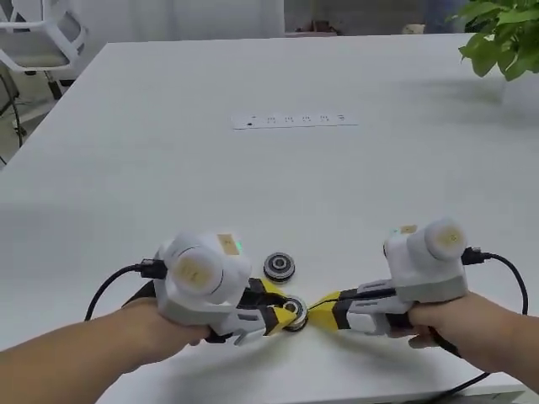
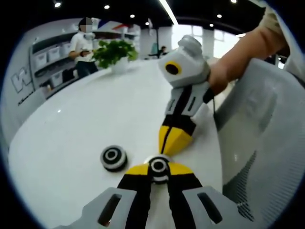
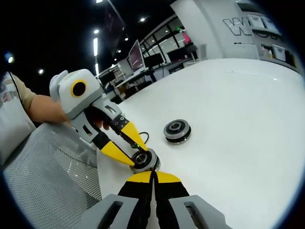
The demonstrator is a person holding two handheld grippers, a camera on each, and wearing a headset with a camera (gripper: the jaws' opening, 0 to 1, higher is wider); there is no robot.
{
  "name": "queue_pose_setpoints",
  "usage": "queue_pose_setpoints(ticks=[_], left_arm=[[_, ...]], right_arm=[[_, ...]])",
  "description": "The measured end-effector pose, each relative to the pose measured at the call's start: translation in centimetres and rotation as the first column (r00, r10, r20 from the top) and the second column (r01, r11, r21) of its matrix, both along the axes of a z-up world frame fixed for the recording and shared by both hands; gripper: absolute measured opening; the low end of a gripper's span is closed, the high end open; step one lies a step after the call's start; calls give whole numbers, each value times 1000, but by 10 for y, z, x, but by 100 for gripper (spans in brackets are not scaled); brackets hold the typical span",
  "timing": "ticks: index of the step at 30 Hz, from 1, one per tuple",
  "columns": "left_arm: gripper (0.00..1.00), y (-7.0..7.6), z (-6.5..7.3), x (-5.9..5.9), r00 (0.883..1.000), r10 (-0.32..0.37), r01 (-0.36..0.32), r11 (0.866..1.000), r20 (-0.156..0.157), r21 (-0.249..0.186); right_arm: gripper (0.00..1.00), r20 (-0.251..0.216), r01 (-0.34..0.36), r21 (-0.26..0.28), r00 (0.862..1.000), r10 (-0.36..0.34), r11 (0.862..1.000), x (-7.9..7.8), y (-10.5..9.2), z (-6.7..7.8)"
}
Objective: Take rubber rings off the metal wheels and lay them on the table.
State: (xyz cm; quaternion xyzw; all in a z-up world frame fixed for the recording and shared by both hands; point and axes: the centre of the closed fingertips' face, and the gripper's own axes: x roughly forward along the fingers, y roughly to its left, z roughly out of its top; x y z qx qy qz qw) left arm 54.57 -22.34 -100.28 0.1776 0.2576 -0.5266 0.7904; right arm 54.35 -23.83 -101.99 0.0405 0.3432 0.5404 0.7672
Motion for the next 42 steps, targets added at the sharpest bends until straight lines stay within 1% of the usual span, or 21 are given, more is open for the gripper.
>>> queue_pose_setpoints(ticks=[1, 4, 6, 7, 8, 10, 11, 12, 15, 16, 19, 29, 32, 42], left_arm=[[12, 0, 0, 0, 1000, -2, 2, 1000, 1, 1], [12, 0, 0, 0, 1000, -4, 4, 1000, 6, 6], [12, 0, 0, 0, 1000, -3, 3, 1000, 4, 4], [12, 0, 0, 0, 1000, -3, 3, 1000, 4, 4], [12, 0, 0, 0, 1000, -3, 3, 1000, 3, 3], [12, 0, 0, 0, 1000, -2, 2, 1000, 2, 3], [12, 0, 0, 0, 1000, -2, 2, 1000, 2, 3], [12, 0, 0, 0, 1000, -2, 2, 1000, 2, 3], [12, 0, 0, 0, 1000, 0, 0, 1000, 4, 6], [12, 0, 0, 0, 1000, 2, -2, 1000, 5, 7], [12, -1, 0, 0, 1000, 4, -4, 1000, 4, 8], [12, 0, -1, 0, 1000, 12, -12, 1000, 2, 15], [12, 0, -1, 1, 1000, 12, -12, 1000, 3, 17], [12, 0, -1, 0, 1000, 13, -13, 1000, 3, 20]], right_arm=[[0, -13, 7, 7, 1000, -7, 1000, 0, 0, 0], [0, -24, 18, 20, 1000, -18, 1000, 1, 0, 1], [0, -49, 53, 60, 998, -50, 997, 5, 0, 6], [0, -52, 67, 79, 997, -63, 995, 8, 1, 9], [0, -58, 62, 79, 997, -57, 995, 7, 1, 9], [0, -53, 57, 73, 997, -53, 996, 6, 1, 8], [0, -58, 60, 77, 997, -55, 995, 6, 1, 9], [0, -69, 68, 93, 996, -61, 993, 6, 2, 11], [0, -78, 74, 101, 995, -66, 992, 6, 2, 11], [0, -86, 76, 112, 994, -67, 991, 6, 2, 12], [0, -79, 72, 110, 995, -63, 991, 6, 3, 13], [0, -88, 73, 122, 994, -63, 990, 7, 4, 15], [0, -89, 64, 131, 995, -53, 989, 5, 7, 17], [0, -74, 31, 125, 997, -22, 992, 1, 12, 19]])
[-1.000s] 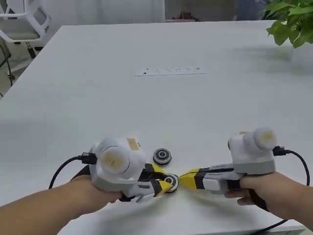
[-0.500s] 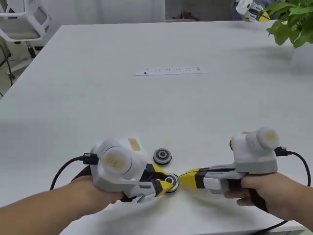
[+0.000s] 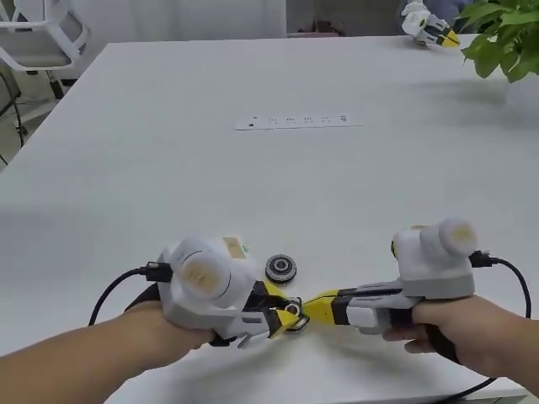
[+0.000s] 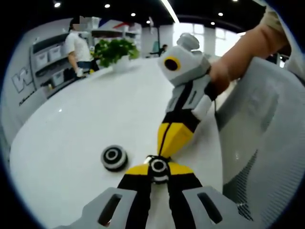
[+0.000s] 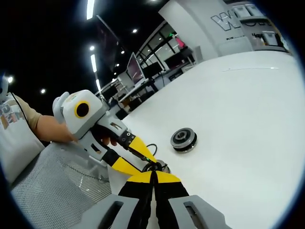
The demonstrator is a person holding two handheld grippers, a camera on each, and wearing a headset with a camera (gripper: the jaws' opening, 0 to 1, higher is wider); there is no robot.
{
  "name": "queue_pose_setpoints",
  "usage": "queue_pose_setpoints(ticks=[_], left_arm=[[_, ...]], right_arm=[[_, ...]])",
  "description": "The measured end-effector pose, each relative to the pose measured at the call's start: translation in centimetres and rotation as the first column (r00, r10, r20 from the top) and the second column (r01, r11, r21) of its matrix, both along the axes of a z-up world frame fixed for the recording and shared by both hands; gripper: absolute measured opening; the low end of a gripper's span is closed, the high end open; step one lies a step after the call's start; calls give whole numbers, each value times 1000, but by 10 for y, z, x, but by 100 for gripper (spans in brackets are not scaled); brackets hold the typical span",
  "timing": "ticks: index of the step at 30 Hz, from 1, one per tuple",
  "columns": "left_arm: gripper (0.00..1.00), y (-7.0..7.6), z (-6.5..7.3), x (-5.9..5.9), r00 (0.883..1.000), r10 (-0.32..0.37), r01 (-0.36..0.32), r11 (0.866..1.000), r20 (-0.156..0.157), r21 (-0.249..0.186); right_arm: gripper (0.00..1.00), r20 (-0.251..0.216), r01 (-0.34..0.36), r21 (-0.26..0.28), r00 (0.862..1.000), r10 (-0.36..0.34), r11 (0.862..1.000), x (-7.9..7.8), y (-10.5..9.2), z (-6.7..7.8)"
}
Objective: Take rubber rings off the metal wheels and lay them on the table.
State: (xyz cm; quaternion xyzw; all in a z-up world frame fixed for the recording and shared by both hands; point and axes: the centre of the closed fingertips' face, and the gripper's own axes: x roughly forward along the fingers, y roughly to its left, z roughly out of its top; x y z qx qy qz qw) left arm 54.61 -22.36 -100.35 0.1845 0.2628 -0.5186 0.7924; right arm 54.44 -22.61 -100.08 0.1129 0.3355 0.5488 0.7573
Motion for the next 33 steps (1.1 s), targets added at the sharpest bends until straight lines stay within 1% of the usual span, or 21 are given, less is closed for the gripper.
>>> queue_pose_setpoints(ticks=[5, 6, 7, 8, 10, 13, 20, 24, 28, 32, 33], left_arm=[[12, 0, 0, -1, 1000, -3, 3, 1000, -2, -3], [12, 0, 0, -1, 1000, -4, 4, 1000, 0, -2], [12, -1, 0, -1, 1000, -5, 5, 1000, -1, -3], [12, -1, 0, -1, 1000, -5, 5, 1000, 1, -2], [12, -1, 0, -1, 1000, -5, 5, 1000, 0, -3], [12, -1, 0, -1, 1000, -5, 5, 1000, 1, -4], [12, -2, 1, 0, 1000, 0, 0, 1000, 1, -15], [13, -3, 1, 0, 1000, -2, 2, 1000, -4, -17], [14, -3, 1, -1, 1000, -6, 5, 1000, -20, -23], [14, -3, 2, -2, 1000, -17, 16, 1000, -19, -12], [16, -3, 2, -3, 999, -25, 25, 1000, -24, -10]], right_arm=[[0, 5, -28, 7, 1000, 28, 1000, -5, 6, 3], [0, 14, -36, 3, 999, 36, 999, -5, 6, 3], [0, 8, -45, 10, 999, 45, 999, -7, 9, 5], [0, 10, -46, 38, 999, 45, 998, -7, 11, 9], [0, 15, -52, 29, 999, 52, 998, -7, 11, 10], [0, 7, -46, 33, 999, 46, 998, -7, 9, 8], [0, 10, -27, -3, 1000, 27, 1000, -5, 1, 0], [0, 17, -28, -9, 999, 28, 1000, -4, 0, 0], [0, 16, -24, -13, 1000, 24, 1000, -4, -2, -1], [0, 16, -21, -14, 1000, 21, 1000, -3, -2, 0], [0, 15, -18, -12, 1000, 18, 1000, -3, -3, 0]])
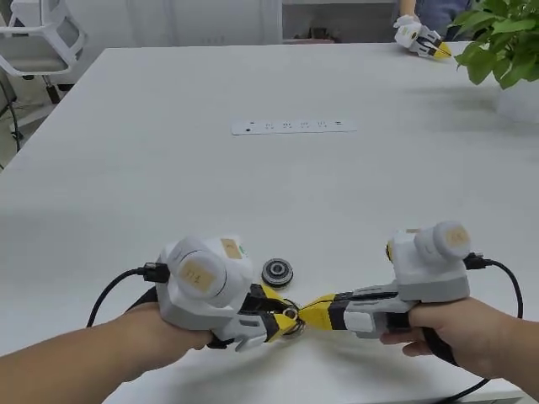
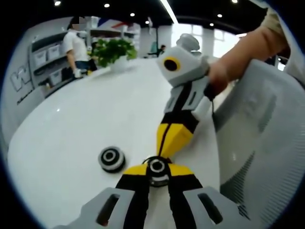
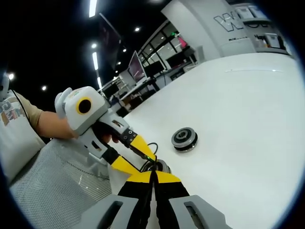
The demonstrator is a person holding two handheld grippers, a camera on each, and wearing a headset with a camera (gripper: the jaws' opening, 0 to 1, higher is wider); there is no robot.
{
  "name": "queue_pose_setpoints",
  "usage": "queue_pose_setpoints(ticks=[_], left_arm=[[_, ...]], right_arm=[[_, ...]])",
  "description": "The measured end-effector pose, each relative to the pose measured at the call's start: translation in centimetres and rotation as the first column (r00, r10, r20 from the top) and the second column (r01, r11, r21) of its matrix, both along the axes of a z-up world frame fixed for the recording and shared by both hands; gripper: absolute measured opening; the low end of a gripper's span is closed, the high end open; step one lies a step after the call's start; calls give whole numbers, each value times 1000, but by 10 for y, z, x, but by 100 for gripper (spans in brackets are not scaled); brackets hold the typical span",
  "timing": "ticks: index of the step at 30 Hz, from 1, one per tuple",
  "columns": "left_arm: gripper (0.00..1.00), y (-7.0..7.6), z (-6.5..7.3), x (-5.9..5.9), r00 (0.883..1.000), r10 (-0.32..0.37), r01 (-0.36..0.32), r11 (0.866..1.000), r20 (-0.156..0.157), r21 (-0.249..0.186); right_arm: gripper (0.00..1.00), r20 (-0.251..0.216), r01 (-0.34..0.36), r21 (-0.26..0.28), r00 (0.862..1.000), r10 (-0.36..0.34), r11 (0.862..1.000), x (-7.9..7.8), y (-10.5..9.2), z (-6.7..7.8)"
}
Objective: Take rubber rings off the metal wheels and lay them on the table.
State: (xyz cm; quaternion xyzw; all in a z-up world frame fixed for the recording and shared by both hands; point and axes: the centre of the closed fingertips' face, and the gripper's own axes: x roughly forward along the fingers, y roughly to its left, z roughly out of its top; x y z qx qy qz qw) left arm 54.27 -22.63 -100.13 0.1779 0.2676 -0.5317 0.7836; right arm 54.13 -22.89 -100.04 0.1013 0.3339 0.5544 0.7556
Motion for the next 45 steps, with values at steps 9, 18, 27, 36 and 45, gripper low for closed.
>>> queue_pose_setpoints(ticks=[9, 18, 27, 36, 45], left_arm=[[22, 9, 14, -6, 1000, -19, 18, 1000, -15, -20], [29, 18, 40, -7, 1000, 7, -8, 996, -9, -91], [33, 42, 55, -7, 999, 53, -53, 990, -2, -127], [38, 64, 62, -8, 995, 102, -100, 984, 6, -146], [43, 82, 66, -9, 988, 155, -152, 974, 5, -168]], right_arm=[[0, -4, 13, 10, 1000, -13, 1000, 1, -2, 3], [0, 2, 1, 20, 1000, -1, 1000, 1, 0, 10], [0, 7, -14, 31, 1000, 14, 999, 0, 4, 19], [0, 22, -49, 43, 999, 48, 998, 3, 20, 33], [0, 37, -80, 43, 996, 78, 996, 6, 37, 39]])
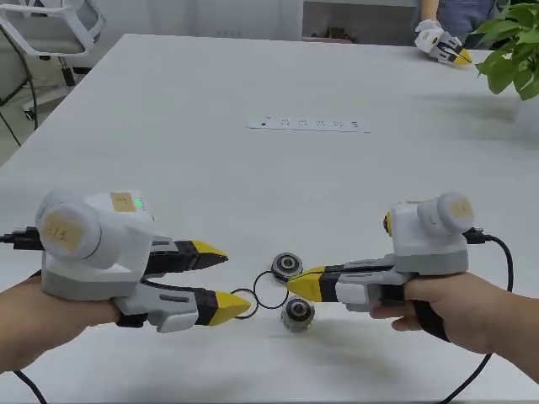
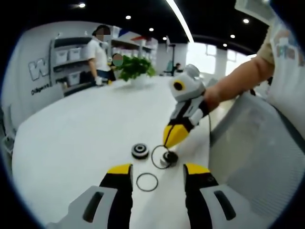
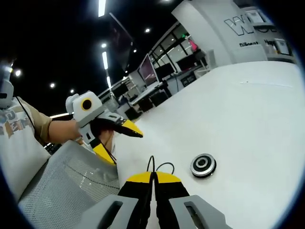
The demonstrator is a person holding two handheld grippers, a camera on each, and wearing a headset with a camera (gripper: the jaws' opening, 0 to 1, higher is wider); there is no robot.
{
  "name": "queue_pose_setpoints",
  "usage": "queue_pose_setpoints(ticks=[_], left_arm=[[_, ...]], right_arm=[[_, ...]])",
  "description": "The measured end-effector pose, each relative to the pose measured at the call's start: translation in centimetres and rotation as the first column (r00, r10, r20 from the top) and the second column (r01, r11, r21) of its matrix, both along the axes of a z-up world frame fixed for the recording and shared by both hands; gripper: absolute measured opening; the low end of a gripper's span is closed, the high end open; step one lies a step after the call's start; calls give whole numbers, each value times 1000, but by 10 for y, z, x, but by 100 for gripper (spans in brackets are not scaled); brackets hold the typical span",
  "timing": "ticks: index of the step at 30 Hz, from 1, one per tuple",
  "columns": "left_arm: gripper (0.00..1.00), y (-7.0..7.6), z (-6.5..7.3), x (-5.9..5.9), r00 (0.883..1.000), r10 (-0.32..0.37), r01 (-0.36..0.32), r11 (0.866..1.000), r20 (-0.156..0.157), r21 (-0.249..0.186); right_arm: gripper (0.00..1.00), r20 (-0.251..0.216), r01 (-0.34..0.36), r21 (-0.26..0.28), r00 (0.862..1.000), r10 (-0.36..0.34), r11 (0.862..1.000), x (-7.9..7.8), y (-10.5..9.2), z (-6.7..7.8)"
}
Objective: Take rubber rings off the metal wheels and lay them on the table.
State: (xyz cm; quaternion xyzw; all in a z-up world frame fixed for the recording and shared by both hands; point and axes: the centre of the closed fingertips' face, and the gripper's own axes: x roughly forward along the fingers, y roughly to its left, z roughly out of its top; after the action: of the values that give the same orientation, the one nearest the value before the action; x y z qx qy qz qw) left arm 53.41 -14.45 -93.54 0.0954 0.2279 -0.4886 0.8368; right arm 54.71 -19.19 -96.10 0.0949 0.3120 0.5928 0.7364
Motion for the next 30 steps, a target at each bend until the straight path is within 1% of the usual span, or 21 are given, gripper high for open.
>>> queue_pose_setpoints(ticks=[6, 12, 18, 30], left_arm=[[48, 11, 0, -1, 1000, 29, -29, 1000, 4, 2], [50, 19, 1, -1, 998, 57, -57, 998, 7, -3], [51, 26, 1, -1, 997, 78, -78, 997, 5, -8], [53, 33, 1, 0, 995, 104, -104, 995, 2, -10]], right_arm=[[0, 5, -24, -8, 1000, 24, 1000, 0, 13, -1], [0, 5, -27, -16, 1000, 27, 1000, 4, 21, -4], [0, -1, -43, -38, 999, 43, 998, 4, 30, -12], [0, -9, -43, -79, 999, 43, 996, 7, 38, -27]])
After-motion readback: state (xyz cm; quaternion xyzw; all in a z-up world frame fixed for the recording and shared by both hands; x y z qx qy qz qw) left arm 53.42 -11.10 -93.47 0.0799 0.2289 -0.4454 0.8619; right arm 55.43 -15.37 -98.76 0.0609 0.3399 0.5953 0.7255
